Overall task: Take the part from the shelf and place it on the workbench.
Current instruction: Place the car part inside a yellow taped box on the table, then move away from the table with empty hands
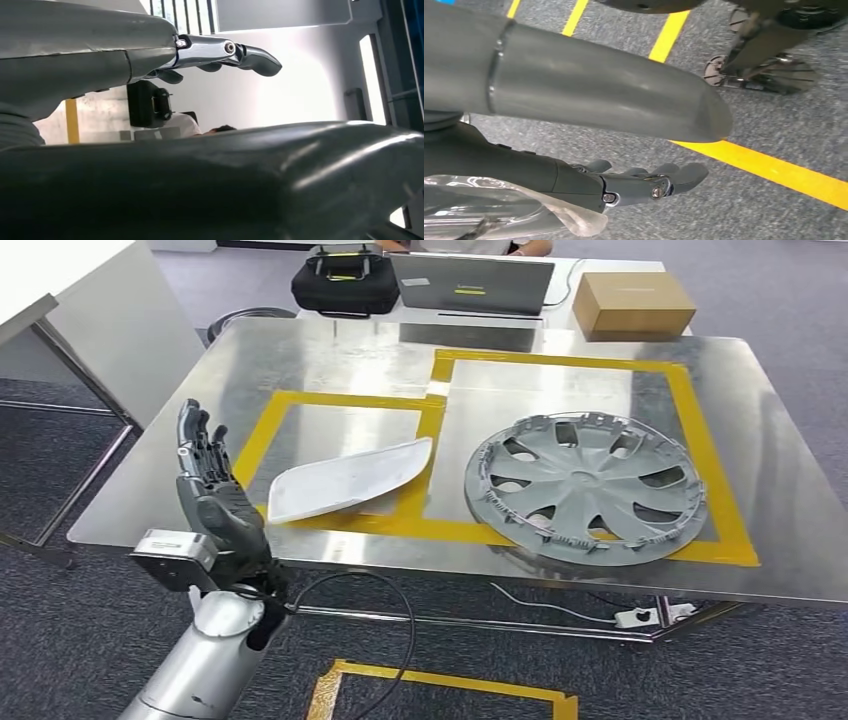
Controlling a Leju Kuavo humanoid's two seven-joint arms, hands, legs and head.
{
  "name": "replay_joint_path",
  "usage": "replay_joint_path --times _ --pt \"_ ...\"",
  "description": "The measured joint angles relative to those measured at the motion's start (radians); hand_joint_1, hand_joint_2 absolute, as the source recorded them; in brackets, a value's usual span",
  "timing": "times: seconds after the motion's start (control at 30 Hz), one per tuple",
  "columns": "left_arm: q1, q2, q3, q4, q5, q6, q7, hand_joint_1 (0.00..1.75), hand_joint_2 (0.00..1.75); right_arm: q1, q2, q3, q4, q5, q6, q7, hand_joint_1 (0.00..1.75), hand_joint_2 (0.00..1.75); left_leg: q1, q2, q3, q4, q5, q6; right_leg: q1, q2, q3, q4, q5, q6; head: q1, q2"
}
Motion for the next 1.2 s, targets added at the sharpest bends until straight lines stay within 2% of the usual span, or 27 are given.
replay_joint_path --times 0.13,0.2,0.27,0.3,0.33,0.37,0.4,0.47,0.5,0.53,0.6,0.63,0.67,0.73,0.77,0.8,0.83,0.87,0.9,0.93,0.97,1.0,1.03,1.07,1.13,1.17,1.2 --pt "0.024 -0.005 0.002 -0.003 0.017 0.008 -0.016 0.00 0.00 0.001 0.003 -0.004 0.000 -0.001 0.000 -0.001 0.00 0.00 -0.001 0.000 -0.008 0.013 -0.007 -0.019 0.001 0.001 0.006 -0.012 0.006 -0.025 0.001 0.000" --pt "0.029 -0.005 0.003 -0.003 0.018 0.009 -0.018 0.00 0.00 0.001 0.005 -0.004 0.000 -0.001 0.000 0.000 0.00 0.00 0.001 0.000 -0.029 0.073 -0.060 -0.029 -0.002 -0.002 0.001 -0.015 0.014 -0.038 -0.003 0.000" --pt "0.035 -0.005 0.003 -0.002 0.019 0.010 -0.018 0.00 0.00 -0.001 0.005 -0.005 0.000 -0.002 0.000 0.000 0.00 0.00 0.004 0.001 -0.072 0.203 -0.140 -0.036 0.000 -0.004 -0.010 -0.015 0.022 -0.047 -0.006 0.000" --pt "0.039 -0.005 0.003 -0.002 0.019 0.011 -0.018 0.00 0.00 -0.001 0.005 -0.006 0.000 -0.003 0.000 0.000 0.00 0.00 0.005 0.001 -0.089 0.259 -0.167 -0.037 0.002 -0.005 -0.017 -0.014 0.027 -0.050 -0.007 0.000" --pt "0.043 -0.006 0.003 -0.002 0.020 0.011 -0.018 0.00 0.00 -0.001 0.005 -0.006 0.000 -0.003 0.000 0.000 0.00 0.00 0.005 0.001 -0.092 0.286 -0.176 -0.036 0.003 -0.006 -0.025 -0.014 0.033 -0.051 -0.007 0.000" --pt "0.045 -0.006 0.004 -0.001 0.020 0.011 -0.018 0.00 0.00 -0.001 0.005 -0.006 0.000 -0.003 -0.001 0.000 0.00 0.00 0.005 0.001 -0.075 0.270 -0.166 -0.034 0.004 -0.006 -0.032 -0.014 0.039 -0.050 -0.007 0.000" --pt "0.046 -0.006 0.004 -0.001 0.021 0.011 -0.018 0.00 0.00 -0.001 0.005 -0.006 0.000 -0.003 -0.001 0.000 0.00 0.00 0.005 0.001 -0.039 0.217 -0.142 -0.030 0.005 -0.006 -0.039 -0.014 0.045 -0.049 -0.007 0.000" --pt "0.046 -0.010 0.004 0.000 0.020 0.012 -0.018 0.00 0.00 -0.001 0.007 -0.006 0.000 -0.004 -0.001 0.000 0.00 0.00 0.001 0.001 0.053 0.066 -0.093 -0.018 0.008 -0.005 -0.049 -0.013 0.058 -0.042 -0.007 0.000" --pt "0.047 -0.013 0.004 0.000 0.019 0.012 -0.018 0.00 0.00 -0.001 0.008 -0.006 0.000 -0.004 -0.001 0.000 0.00 0.00 -0.002 0.001 0.081 0.013 -0.080 -0.014 0.008 -0.005 -0.053 -0.013 0.064 -0.037 -0.006 0.000" --pt "0.047 -0.015 0.004 0.000 0.018 0.013 -0.018 0.00 0.00 -0.001 0.008 -0.007 0.000 -0.004 -0.002 0.000 0.00 0.00 -0.005 0.001 0.094 -0.015 -0.075 -0.010 0.007 -0.006 -0.055 -0.014 0.070 -0.030 -0.006 0.000" --pt "0.051 -0.019 0.003 0.001 0.017 0.013 -0.018 0.00 0.00 -0.001 0.009 -0.008 0.000 -0.006 -0.002 0.000 0.00 0.00 -0.010 0.001 0.088 -0.020 -0.064 -0.003 0.004 -0.007 -0.058 -0.019 0.084 -0.016 -0.006 0.000" --pt "0.053 -0.021 0.003 0.002 0.017 0.013 -0.018 0.00 0.00 -0.001 0.009 -0.009 0.000 -0.006 -0.002 0.000 0.00 0.00 -0.009 0.003 0.084 -0.023 -0.053 0.003 0.002 -0.006 -0.060 -0.018 0.083 -0.010 -0.006 0.000" --pt "0.055 -0.023 0.003 0.002 0.016 0.013 -0.018 0.00 0.00 -0.001 0.009 -0.010 0.000 -0.006 -0.002 0.000 0.00 0.00 -0.007 0.005 0.078 -0.027 -0.042 0.009 0.002 -0.005 -0.068 -0.009 0.066 -0.005 -0.004 0.000" --pt "0.056 -0.027 0.001 0.005 0.014 0.015 -0.018 0.00 0.00 -0.001 0.009 -0.011 0.000 -0.007 -0.003 0.000 0.00 0.00 -0.003 0.008 0.057 -0.033 -0.018 0.019 0.001 -0.004 -0.098 0.071 -0.019 0.001 0.001 0.000" --pt "0.058 -0.029 0.000 0.006 0.011 0.016 -0.018 0.00 0.00 -0.001 0.009 -0.011 0.000 -0.007 -0.003 0.000 0.00 0.00 -0.004 0.008 0.041 -0.032 -0.007 0.022 0.001 -0.004 -0.118 0.138 -0.069 0.005 0.003 0.000" --pt "0.061 -0.029 0.000 0.008 0.008 0.019 -0.018 0.00 0.00 -0.001 0.009 -0.011 0.000 -0.007 -0.004 0.000 0.00 0.00 -0.004 0.008 0.026 -0.031 0.004 0.023 0.001 -0.004 -0.131 0.203 -0.104 0.008 0.005 0.000" --pt "0.064 -0.029 0.000 0.009 0.005 0.022 -0.018 0.00 0.00 -0.001 0.009 -0.012 0.000 -0.007 -0.004 0.000 0.00 0.00 -0.005 0.009 0.010 -0.029 0.014 0.022 0.001 -0.004 -0.134 0.248 -0.117 0.011 0.005 0.000" --pt "0.067 -0.029 0.000 0.010 0.002 0.025 -0.018 0.00 0.00 -0.001 0.009 -0.012 0.000 -0.007 -0.005 0.000 0.00 0.00 -0.005 0.009 -0.005 -0.027 0.024 0.020 0.001 -0.004 -0.121 0.261 -0.110 0.013 0.005 0.000" --pt "0.069 -0.029 0.000 0.011 -0.001 0.028 -0.018 0.00 0.00 -0.001 0.009 -0.012 0.000 -0.007 -0.005 0.000 0.00 0.00 -0.004 0.010 -0.019 -0.025 0.033 0.017 0.000 -0.004 -0.090 0.238 -0.087 0.014 0.005 0.000" --pt "0.070 -0.029 0.000 0.012 -0.002 0.029 -0.018 0.00 0.00 -0.001 0.009 -0.012 0.000 -0.007 -0.006 0.000 0.00 0.00 -0.003 0.009 -0.032 -0.021 0.041 0.014 0.000 -0.005 -0.042 0.181 -0.062 0.015 0.005 0.000" --pt "0.070 -0.029 0.001 0.012 -0.003 0.031 -0.018 0.00 0.00 -0.003 0.009 -0.012 0.000 -0.007 -0.006 0.000 0.00 0.00 -0.004 0.009 -0.043 -0.015 0.047 0.009 -0.001 -0.004 0.018 0.104 -0.051 0.016 0.006 0.000" --pt "0.070 -0.029 0.002 0.013 -0.004 0.032 -0.018 0.00 0.00 -0.004 0.009 -0.012 0.000 -0.007 -0.006 0.000 0.00 0.00 -0.005 0.009 -0.051 -0.009 0.053 0.004 -0.001 -0.003 0.069 0.034 -0.050 0.013 0.006 0.000" --pt "0.070 -0.029 0.002 0.013 -0.005 0.034 -0.017 0.00 0.00 -0.005 0.009 -0.012 0.000 -0.007 -0.006 0.000 0.00 0.00 -0.007 0.009 -0.056 -0.004 0.059 -0.002 -0.001 -0.002 0.101 -0.017 -0.057 0.008 0.007 0.000" --pt "0.071 -0.029 0.003 0.013 -0.006 0.035 -0.017 0.00 0.00 -0.006 0.009 -0.012 0.000 -0.007 -0.006 0.000 0.00 0.00 -0.008 0.010 -0.060 -0.001 0.064 -0.007 0.001 -0.001 0.115 -0.042 -0.065 0.002 0.007 0.000" --pt "0.072 -0.029 0.003 0.013 -0.008 0.037 -0.017 0.00 0.00 -0.004 0.010 -0.012 0.000 -0.007 -0.006 0.000 0.00 0.00 -0.006 0.009 -0.062 0.000 0.074 -0.017 0.002 -0.003 0.102 -0.044 -0.061 -0.016 0.007 0.000" --pt "0.073 -0.028 0.004 0.013 -0.008 0.037 -0.017 0.00 0.00 -0.004 0.010 -0.012 0.000 -0.007 -0.006 0.001 0.00 0.00 -0.005 0.009 -0.066 0.007 0.062 -0.023 0.002 -0.005 0.095 -0.044 -0.053 -0.026 0.006 0.000" --pt "0.074 -0.028 0.004 0.013 -0.008 0.038 -0.016 0.00 0.00 -0.003 0.011 -0.013 0.000 -0.007 -0.006 0.001 0.00 0.00 -0.003 0.008 -0.073 0.028 0.033 -0.029 0.001 -0.007 0.087 -0.045 -0.044 -0.036 0.004 0.000"
